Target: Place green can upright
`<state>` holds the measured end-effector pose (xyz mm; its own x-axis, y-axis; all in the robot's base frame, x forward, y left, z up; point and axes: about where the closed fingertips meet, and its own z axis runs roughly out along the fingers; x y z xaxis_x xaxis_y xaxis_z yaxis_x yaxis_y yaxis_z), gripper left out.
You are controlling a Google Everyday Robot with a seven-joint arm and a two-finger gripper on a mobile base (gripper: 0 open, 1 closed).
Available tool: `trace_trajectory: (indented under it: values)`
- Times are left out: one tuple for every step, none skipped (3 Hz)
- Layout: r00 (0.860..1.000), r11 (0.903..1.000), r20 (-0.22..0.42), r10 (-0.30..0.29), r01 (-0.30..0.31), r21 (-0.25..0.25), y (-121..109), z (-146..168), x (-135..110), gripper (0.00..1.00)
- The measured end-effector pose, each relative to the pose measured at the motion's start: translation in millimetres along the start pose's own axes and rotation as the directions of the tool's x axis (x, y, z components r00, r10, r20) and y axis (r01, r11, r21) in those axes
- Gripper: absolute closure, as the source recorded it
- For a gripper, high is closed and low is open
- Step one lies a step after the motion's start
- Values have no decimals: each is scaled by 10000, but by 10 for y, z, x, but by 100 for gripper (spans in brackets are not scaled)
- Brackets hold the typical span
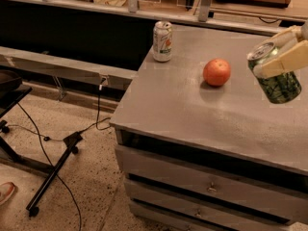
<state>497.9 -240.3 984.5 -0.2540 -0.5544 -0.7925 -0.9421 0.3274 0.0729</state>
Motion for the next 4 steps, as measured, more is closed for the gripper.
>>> trace_trajectory:
  values:
    - [9986,9990,442,299,-283,-348,145,136,58,100]
    - [9824,9932,1678,816,-661,-959,542,319,62,100]
    - [9766,9819,1663,1361,-1106,-1538,707,514,221,100]
    - [9775,9825,1636,1331,-1084,-1516,695,515,214,100]
